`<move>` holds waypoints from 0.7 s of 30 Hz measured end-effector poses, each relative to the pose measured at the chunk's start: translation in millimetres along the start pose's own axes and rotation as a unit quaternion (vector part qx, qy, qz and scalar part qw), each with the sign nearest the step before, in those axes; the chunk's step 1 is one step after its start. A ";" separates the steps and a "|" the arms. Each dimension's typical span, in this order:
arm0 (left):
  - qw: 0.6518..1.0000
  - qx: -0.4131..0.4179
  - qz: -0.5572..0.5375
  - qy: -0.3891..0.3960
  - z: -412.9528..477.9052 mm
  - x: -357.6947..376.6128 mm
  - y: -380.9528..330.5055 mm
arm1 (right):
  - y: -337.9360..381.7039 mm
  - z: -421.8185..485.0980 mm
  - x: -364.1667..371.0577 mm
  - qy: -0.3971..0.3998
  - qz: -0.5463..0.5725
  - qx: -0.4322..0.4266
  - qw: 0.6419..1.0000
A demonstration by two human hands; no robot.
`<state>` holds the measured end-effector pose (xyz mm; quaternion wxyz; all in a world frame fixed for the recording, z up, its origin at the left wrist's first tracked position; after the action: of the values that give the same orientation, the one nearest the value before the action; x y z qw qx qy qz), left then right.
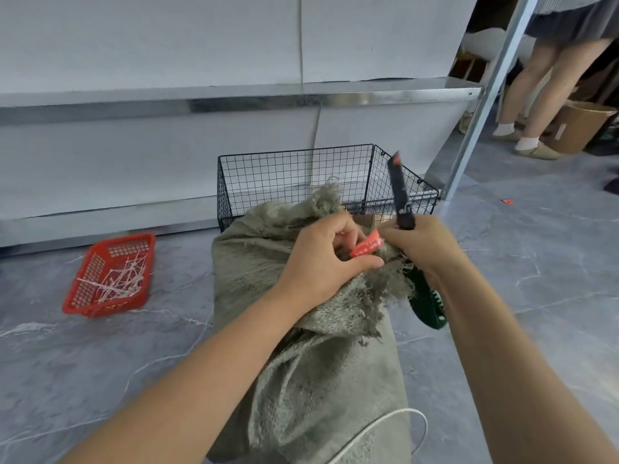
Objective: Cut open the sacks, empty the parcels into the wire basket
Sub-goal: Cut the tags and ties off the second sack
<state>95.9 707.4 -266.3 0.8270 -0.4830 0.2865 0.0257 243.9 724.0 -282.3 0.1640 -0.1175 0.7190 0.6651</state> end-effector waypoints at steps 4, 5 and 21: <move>0.997 -0.037 0.054 0.032 -1.4 -6.1 9.1 | -1.9 -0.5 -18.0 -0.121 0.044 -0.040 0.991; 0.998 -0.040 0.042 0.039 -0.9 -7.0 9.5 | -1.5 -0.6 -20.0 -0.134 0.042 -0.046 0.989; 0.957 -0.037 0.287 -0.003 29.2 -25.4 2.7 | 20.6 -22.9 -37.0 0.035 0.095 -0.134 0.986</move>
<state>86.9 738.6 -244.9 0.7668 -0.4108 0.4099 0.2742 268.0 701.2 -247.5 0.0576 -0.0931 0.6367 0.7633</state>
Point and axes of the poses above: each hand's wrist, its own z-axis towards the middle knuckle, its own x-axis out of the palm, y = z × x, the point moved 7 cm from there along z, towards the middle knuckle, and after that the axes turned 9 degrees about y, right-handed, at the moved point
